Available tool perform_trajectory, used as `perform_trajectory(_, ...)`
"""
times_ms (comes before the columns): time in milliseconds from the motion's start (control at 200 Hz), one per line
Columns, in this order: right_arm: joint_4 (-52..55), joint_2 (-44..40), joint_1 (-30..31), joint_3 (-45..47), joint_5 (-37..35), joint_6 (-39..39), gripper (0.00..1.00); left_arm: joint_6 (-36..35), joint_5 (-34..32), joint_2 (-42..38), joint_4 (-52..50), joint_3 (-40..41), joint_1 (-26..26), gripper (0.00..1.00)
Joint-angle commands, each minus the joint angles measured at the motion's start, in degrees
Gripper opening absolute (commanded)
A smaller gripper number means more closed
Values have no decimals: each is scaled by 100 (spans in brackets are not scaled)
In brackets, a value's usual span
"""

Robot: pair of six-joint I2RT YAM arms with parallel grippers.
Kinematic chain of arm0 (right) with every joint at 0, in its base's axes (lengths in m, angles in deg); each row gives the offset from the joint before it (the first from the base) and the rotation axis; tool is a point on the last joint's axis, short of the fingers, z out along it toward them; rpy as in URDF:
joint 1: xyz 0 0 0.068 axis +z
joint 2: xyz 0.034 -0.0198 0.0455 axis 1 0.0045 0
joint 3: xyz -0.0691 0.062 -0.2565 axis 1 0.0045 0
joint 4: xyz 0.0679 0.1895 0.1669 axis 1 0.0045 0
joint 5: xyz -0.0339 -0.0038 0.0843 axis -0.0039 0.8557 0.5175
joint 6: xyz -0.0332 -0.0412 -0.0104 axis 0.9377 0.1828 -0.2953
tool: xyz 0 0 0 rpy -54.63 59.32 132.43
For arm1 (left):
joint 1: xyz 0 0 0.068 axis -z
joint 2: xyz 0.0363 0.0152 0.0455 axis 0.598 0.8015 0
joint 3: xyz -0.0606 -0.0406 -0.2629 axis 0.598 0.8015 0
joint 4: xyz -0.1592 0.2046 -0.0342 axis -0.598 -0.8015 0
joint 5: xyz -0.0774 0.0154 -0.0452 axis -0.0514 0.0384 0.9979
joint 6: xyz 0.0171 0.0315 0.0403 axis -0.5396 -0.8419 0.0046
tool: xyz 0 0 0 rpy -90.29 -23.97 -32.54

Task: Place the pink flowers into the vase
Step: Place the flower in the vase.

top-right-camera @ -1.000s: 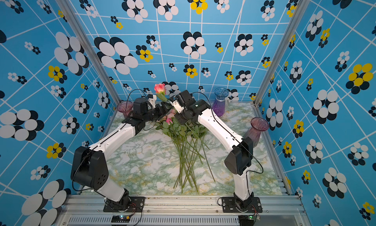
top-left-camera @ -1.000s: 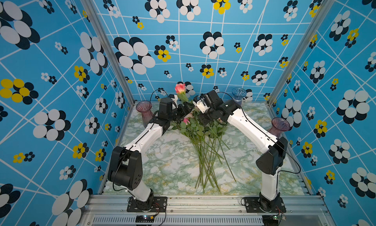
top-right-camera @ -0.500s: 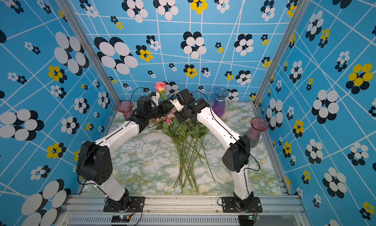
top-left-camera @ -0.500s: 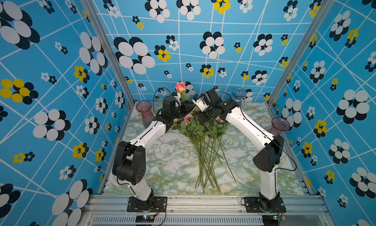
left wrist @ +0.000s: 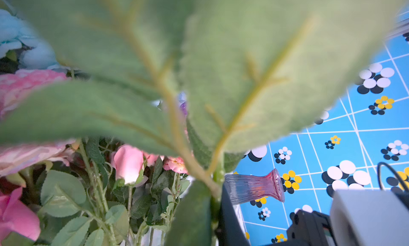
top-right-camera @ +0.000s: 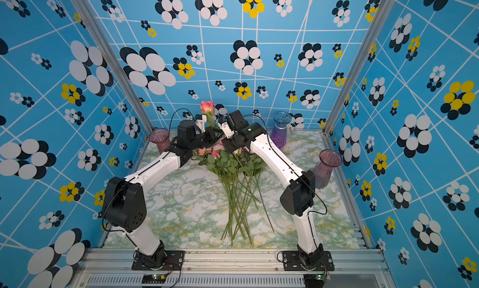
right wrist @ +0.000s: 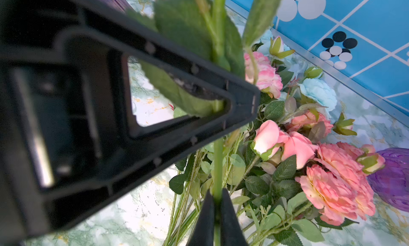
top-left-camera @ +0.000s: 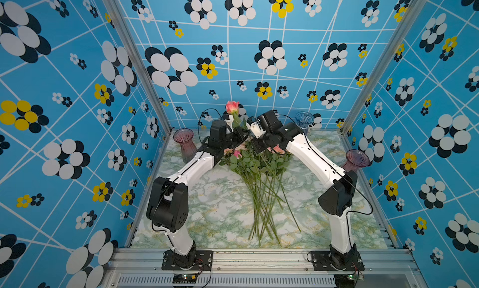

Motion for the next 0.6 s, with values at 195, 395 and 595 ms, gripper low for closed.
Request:
perform_trajectory(195, 94, 58, -81, -173, 75, -206, 8, -550, 113, -52, -416, -309, 54, 0)
perform_trajectory(395, 140, -236, -152, 0, 39, -265, 24, -1448, -341, -329, -1351, -648, 17, 0)
perform_trajectory(595, -25, -885, -240, 615, 38, -270, 49, -1981, -627, -524, -1896, -1002, -213, 0)
